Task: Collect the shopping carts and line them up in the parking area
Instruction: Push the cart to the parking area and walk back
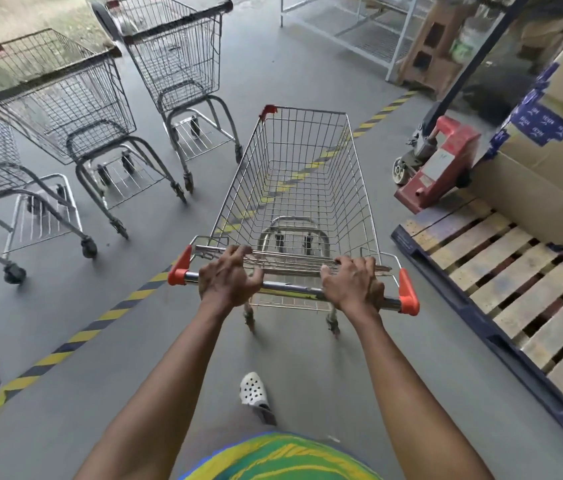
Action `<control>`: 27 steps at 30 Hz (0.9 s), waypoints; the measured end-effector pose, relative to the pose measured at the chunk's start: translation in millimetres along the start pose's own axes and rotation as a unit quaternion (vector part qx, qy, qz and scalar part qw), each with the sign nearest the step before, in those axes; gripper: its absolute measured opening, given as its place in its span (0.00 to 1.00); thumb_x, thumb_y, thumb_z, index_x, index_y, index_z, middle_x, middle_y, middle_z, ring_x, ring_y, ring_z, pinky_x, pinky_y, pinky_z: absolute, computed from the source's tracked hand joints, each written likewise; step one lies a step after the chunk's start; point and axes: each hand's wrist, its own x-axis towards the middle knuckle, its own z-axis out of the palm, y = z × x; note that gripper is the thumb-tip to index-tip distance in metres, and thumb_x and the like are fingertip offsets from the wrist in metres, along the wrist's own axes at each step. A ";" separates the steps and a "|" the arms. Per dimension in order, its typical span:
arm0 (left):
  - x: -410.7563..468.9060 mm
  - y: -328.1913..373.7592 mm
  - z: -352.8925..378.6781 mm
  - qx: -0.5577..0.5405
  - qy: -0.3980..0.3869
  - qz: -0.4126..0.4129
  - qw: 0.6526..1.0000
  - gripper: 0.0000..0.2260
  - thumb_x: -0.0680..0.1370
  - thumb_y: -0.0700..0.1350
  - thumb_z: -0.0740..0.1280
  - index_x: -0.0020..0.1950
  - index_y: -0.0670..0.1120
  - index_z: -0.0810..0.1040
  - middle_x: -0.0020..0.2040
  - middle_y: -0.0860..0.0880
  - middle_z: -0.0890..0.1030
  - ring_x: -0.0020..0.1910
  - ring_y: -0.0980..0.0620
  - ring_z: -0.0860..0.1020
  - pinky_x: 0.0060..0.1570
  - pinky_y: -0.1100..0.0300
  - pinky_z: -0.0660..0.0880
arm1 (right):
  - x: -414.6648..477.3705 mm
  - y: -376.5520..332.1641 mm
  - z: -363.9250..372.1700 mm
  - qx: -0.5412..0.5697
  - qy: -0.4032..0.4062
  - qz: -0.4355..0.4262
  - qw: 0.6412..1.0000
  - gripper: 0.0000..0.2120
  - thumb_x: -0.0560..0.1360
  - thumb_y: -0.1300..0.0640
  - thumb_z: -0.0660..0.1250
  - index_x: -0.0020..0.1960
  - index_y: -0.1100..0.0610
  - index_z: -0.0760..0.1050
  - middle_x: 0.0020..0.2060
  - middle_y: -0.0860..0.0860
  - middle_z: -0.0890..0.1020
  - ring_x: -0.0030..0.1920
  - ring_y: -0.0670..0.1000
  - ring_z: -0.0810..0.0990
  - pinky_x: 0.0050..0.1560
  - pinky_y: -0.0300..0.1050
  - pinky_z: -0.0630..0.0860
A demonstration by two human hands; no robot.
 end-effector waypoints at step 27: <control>469.6 72.6 4.5 -0.011 -0.006 0.046 0.999 0.26 0.73 0.66 0.56 0.67 0.58 0.74 0.62 0.51 0.78 0.54 0.43 0.80 0.50 0.51 0.76 | 458.9 -106.0 -56.7 0.047 0.041 0.041 0.997 0.28 0.66 0.41 0.55 0.59 0.50 0.80 0.59 0.52 0.79 0.68 0.57 0.68 0.70 0.56 0.64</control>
